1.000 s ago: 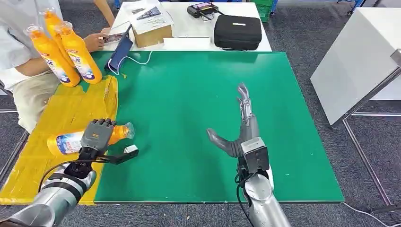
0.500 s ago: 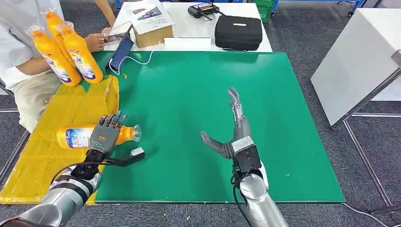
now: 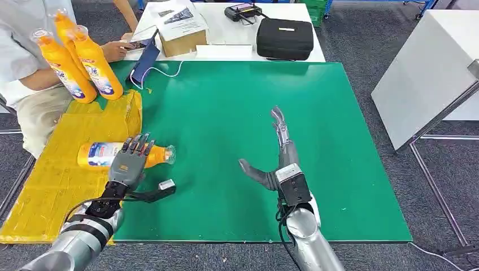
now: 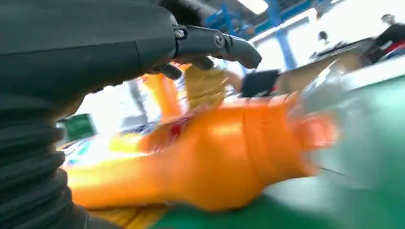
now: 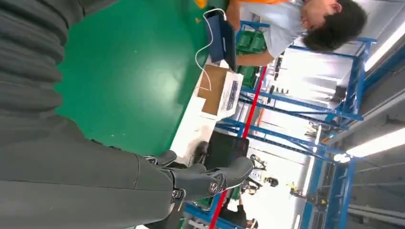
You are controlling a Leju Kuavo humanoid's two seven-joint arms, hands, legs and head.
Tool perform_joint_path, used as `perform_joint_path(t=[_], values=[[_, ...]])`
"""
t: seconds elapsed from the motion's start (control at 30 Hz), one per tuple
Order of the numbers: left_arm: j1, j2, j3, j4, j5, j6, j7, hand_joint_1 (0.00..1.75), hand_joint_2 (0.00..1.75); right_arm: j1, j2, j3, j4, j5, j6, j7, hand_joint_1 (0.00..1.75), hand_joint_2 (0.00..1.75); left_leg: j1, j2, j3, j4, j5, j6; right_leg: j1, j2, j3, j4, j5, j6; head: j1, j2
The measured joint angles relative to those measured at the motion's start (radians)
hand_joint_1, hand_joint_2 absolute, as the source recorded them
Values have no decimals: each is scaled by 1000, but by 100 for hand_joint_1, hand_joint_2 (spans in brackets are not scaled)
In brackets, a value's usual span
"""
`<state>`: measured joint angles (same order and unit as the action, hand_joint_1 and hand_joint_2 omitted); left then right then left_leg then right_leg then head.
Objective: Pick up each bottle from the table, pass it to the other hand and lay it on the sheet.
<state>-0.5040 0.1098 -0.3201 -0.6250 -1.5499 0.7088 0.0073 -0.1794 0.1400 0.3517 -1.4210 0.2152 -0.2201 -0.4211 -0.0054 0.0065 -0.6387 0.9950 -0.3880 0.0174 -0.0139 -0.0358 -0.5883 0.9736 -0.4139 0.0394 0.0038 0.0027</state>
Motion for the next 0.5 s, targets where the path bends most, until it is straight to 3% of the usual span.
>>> perform_joint_path(t=[0.27,0.43,0.5], values=[[129,-62,131,-330,41,0,-128,0,175,22,-7,0,0,12,-32,-3,0,175,0,1,-1,0,0,0,0,0,-1,0,0,0,0,0],[193,-131,237,-561,71,0,-281,0,175,45,-12,-1,-2,24,-61,-12,0,175,0,1,-1,0,0,0,0,0,-1,0,0,0,0,0],[205,-181,293,-618,194,0,-425,0,175,60,-15,-2,-11,32,-77,-18,0,175,0,0,-1,0,0,0,0,0,0,0,0,0,0,0]])
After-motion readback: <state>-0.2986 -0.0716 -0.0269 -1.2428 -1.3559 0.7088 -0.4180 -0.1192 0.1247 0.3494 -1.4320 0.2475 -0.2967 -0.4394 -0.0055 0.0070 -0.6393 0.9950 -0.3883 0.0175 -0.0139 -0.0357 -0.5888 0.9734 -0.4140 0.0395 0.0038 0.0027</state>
